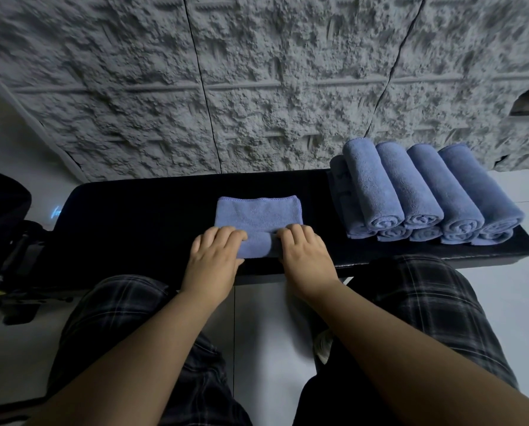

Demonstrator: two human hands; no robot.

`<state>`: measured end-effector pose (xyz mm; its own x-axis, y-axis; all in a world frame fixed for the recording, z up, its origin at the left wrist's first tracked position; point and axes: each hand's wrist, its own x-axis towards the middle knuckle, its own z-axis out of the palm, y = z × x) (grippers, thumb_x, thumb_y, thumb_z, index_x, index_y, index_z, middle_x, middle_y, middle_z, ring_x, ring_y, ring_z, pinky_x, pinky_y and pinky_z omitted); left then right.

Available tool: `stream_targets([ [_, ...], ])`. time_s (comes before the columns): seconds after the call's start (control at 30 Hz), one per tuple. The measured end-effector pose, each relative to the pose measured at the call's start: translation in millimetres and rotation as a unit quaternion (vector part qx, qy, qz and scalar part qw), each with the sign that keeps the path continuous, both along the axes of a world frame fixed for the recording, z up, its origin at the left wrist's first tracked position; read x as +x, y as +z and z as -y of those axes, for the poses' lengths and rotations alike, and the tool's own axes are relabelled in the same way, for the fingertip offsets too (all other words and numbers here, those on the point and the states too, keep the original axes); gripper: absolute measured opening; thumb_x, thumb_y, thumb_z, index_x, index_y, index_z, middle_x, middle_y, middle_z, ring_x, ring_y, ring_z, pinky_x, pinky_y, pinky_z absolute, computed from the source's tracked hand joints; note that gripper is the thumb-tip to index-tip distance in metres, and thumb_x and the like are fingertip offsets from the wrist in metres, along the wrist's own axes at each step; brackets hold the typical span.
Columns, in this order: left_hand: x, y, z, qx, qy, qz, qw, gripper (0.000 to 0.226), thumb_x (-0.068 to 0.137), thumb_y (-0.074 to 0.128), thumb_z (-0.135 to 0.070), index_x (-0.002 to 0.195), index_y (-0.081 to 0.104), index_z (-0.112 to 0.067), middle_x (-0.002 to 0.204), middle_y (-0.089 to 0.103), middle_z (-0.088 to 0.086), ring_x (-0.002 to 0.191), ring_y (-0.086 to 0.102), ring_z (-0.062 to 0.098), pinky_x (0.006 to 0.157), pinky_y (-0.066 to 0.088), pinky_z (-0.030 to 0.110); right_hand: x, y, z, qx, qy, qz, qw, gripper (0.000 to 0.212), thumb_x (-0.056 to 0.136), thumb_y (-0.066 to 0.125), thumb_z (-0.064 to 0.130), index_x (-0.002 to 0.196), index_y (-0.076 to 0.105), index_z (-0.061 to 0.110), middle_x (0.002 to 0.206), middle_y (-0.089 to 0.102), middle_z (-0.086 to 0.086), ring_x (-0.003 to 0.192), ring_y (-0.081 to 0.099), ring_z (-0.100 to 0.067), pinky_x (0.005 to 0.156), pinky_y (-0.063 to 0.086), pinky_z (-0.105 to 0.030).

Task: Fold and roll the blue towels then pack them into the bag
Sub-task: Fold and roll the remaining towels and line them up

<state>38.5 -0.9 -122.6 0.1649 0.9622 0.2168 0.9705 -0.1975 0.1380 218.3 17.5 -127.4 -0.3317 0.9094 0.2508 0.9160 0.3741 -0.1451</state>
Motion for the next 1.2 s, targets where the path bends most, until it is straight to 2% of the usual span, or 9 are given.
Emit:
stream_targets([
  [0.13,1,-1,-4,-0.007,0.004,0.025,1.000,0.046,0.068,0.077,-0.005,0.106,0.058,-0.020,0.107,0.057,-0.004,0.099,0.053,0.024,0.088,0.042,0.039,0,4,-4,-0.022,0.001,-0.025,0.999,0.036,0.057,0.075,0.002,0.090,0.062,0.007,0.085,0.058,-0.008,0.073,0.056,-0.027,0.062,0.047,-0.031],
  [0.33,-8,8,-16,-0.094,0.016,0.115,0.989,0.028,0.088,0.060,-0.015,0.115,0.054,-0.023,0.118,0.050,-0.007,0.105,0.043,0.021,0.092,0.029,0.029,9,10,-18,-0.127,0.018,-0.079,0.989,0.028,0.091,0.054,0.019,0.116,0.054,0.008,0.111,0.054,-0.009,0.098,0.045,-0.027,0.084,0.036,-0.033],
  [0.5,-23,14,-17,-0.194,0.016,0.298,0.935,0.016,0.090,0.058,-0.018,0.098,0.054,-0.032,0.102,0.055,-0.011,0.097,0.053,0.011,0.085,0.041,0.027,14,18,-14,-0.213,0.015,-0.135,0.968,0.026,0.097,0.046,0.027,0.113,0.054,0.008,0.108,0.053,-0.007,0.096,0.044,-0.020,0.084,0.037,-0.028],
  [0.6,-27,16,-10,-0.239,0.027,0.332,0.912,0.008,0.093,0.054,-0.028,0.093,0.054,-0.036,0.098,0.059,-0.014,0.092,0.056,0.004,0.076,0.040,0.022,16,22,-10,-0.301,-0.014,-0.180,0.936,0.025,0.098,0.042,0.033,0.109,0.052,0.013,0.103,0.056,-0.006,0.095,0.053,-0.023,0.080,0.044,-0.033],
  [0.73,-24,16,-9,-0.255,0.046,0.342,0.903,0.010,0.095,0.048,-0.033,0.089,0.054,-0.038,0.097,0.059,-0.011,0.092,0.056,0.008,0.073,0.040,0.022,15,26,-12,-0.347,-0.046,-0.223,0.910,0.017,0.099,0.039,0.037,0.104,0.044,0.022,0.098,0.057,-0.009,0.086,0.054,-0.022,0.066,0.040,-0.032],
  [0.8,-21,15,-9,-0.241,0.062,0.321,0.914,0.010,0.096,0.046,-0.033,0.091,0.054,-0.037,0.103,0.052,-0.012,0.098,0.051,0.009,0.079,0.037,0.022,13,26,-11,-0.330,-0.048,-0.224,0.916,0.015,0.099,0.038,0.035,0.100,0.043,0.022,0.103,0.054,-0.009,0.090,0.052,-0.023,0.072,0.042,-0.034],
  [0.93,-17,13,-6,-0.166,0.092,0.220,0.957,0.013,0.094,0.049,-0.030,0.104,0.058,-0.029,0.113,0.034,-0.016,0.111,0.029,0.011,0.095,0.020,0.025,11,27,-9,-0.304,-0.081,-0.196,0.929,0.026,0.099,0.037,0.036,0.109,0.050,0.016,0.108,0.049,-0.007,0.102,0.047,-0.025,0.091,0.042,-0.041],
  [1.07,-14,17,-7,-0.046,0.046,0.211,0.975,0.014,0.084,0.057,-0.003,0.090,0.060,-0.016,0.106,0.042,-0.010,0.105,0.032,0.013,0.085,0.017,0.023,10,29,-10,-0.278,-0.102,-0.174,0.939,0.031,0.099,0.037,0.035,0.115,0.054,0.014,0.111,0.051,-0.008,0.109,0.044,-0.025,0.091,0.037,-0.037],
  [1.2,-9,15,-3,-0.024,-0.007,0.133,0.991,0.030,0.081,0.048,0.004,0.089,0.061,-0.022,0.100,0.052,-0.011,0.101,0.033,0.009,0.082,0.012,0.022,8,24,-10,-0.230,-0.122,-0.124,0.958,0.035,0.099,0.036,0.038,0.118,0.056,0.015,0.114,0.050,-0.008,0.109,0.041,-0.025,0.085,0.032,-0.035],
])
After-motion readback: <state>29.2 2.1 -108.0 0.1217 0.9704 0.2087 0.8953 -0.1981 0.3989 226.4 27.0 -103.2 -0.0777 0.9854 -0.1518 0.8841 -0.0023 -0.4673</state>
